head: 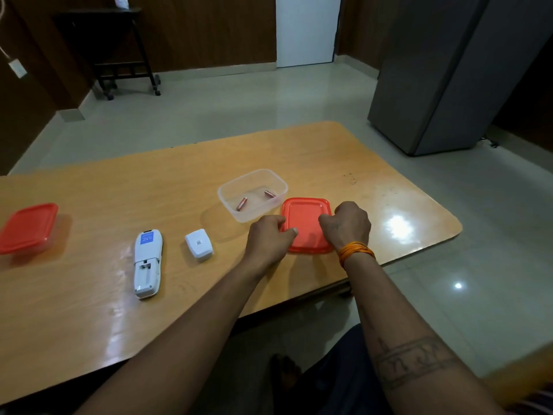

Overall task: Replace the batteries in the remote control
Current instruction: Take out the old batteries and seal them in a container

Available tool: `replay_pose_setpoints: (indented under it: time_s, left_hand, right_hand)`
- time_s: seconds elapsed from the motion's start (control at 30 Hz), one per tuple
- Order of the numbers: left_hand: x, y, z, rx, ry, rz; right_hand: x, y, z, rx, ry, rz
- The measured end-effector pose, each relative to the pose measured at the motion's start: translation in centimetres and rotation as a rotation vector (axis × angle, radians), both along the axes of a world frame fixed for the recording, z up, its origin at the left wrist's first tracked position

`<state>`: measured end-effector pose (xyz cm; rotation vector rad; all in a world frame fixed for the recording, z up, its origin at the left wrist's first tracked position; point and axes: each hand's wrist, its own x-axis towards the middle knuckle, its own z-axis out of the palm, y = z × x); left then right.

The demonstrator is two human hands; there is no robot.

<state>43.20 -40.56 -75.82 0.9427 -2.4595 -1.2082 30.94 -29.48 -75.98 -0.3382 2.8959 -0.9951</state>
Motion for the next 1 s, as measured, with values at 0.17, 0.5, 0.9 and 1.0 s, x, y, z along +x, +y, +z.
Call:
replay_pose_setpoints:
  time_s: [0.17, 0.5, 0.9, 1.0]
  left_hand:
    - [-0.2, -0.2, 0.0, 0.024, 0.027, -0.008]
    - [-1.0, -3.0, 2.9, 0.4, 0.299, 0.146]
    - [0.4, -10.0, 7.7, 0.498, 0.363, 0.374]
    - [0.8, -11.6, 6.9, 0.478, 0.361, 0.414]
  right_hand:
    - [-0.5, 0.3, -0.4, -0.086, -0.109, -0.051]
    - [1.7, -0.3, 2.8, -0.457, 0.128, -0.076]
    - [4.1, -4.1, 2.9, -0.325, 0.704, 0.503]
    - [4.7, -5.3, 2.6, -0.425, 0.634, 0.442]
